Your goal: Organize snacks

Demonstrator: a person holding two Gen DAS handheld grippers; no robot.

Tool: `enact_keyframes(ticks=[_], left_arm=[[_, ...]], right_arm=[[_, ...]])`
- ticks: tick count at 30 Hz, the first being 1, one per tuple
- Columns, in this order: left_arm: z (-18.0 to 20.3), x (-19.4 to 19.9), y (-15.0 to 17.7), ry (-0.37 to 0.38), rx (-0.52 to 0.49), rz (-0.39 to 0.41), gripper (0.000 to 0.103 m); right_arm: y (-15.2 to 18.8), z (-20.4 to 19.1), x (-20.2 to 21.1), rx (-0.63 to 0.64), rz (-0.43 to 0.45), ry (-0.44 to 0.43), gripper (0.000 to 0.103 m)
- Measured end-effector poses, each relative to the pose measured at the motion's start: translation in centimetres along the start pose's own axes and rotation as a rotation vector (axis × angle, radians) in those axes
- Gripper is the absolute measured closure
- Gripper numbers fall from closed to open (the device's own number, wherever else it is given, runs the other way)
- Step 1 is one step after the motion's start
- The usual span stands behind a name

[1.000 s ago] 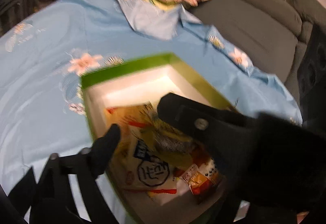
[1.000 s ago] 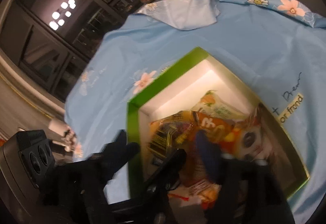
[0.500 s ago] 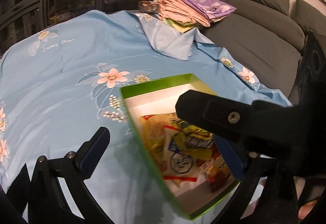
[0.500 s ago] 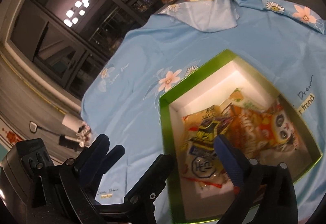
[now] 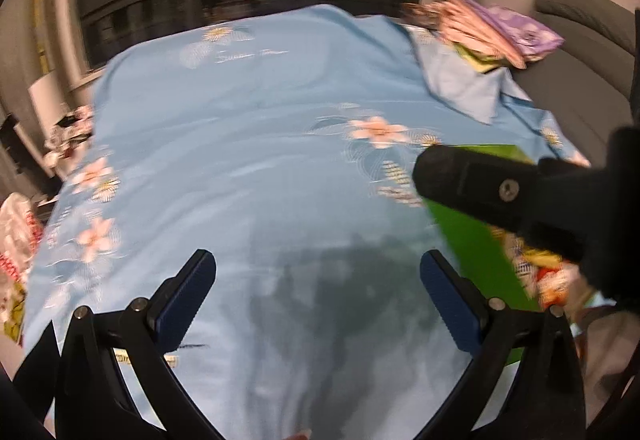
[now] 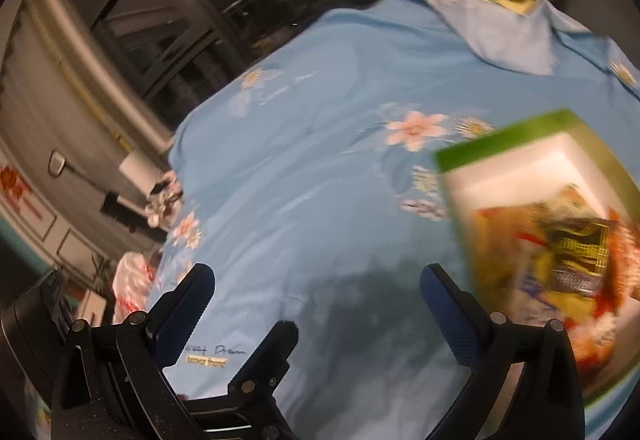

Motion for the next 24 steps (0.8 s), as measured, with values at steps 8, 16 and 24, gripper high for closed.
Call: enact_keyframes(ticks=[8, 16, 24], left_arm=[[-7.2, -1.3, 2.8, -0.161, 0.046, -0.021, 0.000], [-12.3, -4.7, 5.8, -0.168, 0.179, -0.121, 0.000], [-8.4, -3.6, 3.8, 0.049, 0.095, -0.079, 0.000]], right_arm=[[1.7, -7.0, -4.7, 0.279, -0.008, 0.076, 0.001], [1.9, -7.7, -8.3, 0.329, -0.052, 0.081, 0.001], [1.9, -2.9, -7.4, 0.136, -0.143, 0.251, 0.001]])
Point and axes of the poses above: each gripper's, at about its wrist camera, not at the fingertips, and x roughly against the way its jaws point, z to its right, y to its underside, the point moved 1 cm from there along -x, roughly the way its jaws point
